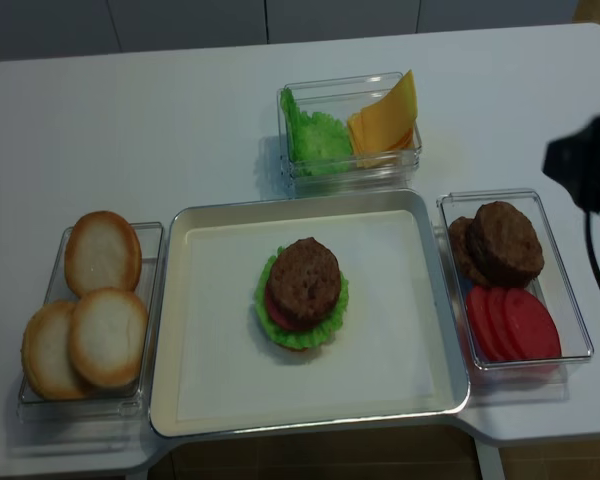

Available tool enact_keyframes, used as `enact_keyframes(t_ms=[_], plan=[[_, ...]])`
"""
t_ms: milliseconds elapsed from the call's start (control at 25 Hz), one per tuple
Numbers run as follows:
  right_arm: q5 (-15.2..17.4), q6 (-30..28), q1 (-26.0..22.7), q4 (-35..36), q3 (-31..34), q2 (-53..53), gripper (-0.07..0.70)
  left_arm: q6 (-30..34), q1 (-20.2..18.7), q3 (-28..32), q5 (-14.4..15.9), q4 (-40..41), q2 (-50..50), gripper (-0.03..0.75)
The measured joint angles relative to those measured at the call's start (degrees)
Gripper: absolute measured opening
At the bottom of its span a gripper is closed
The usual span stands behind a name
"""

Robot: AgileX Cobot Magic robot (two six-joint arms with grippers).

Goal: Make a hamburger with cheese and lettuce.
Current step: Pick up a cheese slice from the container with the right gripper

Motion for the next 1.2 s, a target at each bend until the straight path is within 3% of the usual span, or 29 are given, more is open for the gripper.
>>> enact_keyframes(t_ms=[240,600,800,1200], plan=[[0.4,-4.9,0.0,6.0,-12.4,16.2,0.447,0.0,0.0,0.0,0.0,0.0,0.0,0.424],[8.8,-9.7,0.0,15.5,-36.4,41.2,0.447,0.0,0.0,0.0,0.0,0.0,0.0,0.424],[10.9,-9.9,0.0,17.7,-47.7,52.5,0.447,0.0,0.0,0.0,0.0,0.0,0.0,0.424],[11.2,-11.1,0.0,20.2,-60.1,66.7,0.444,0.0,0.0,0.0,0.0,0.0,0.0,0.424]])
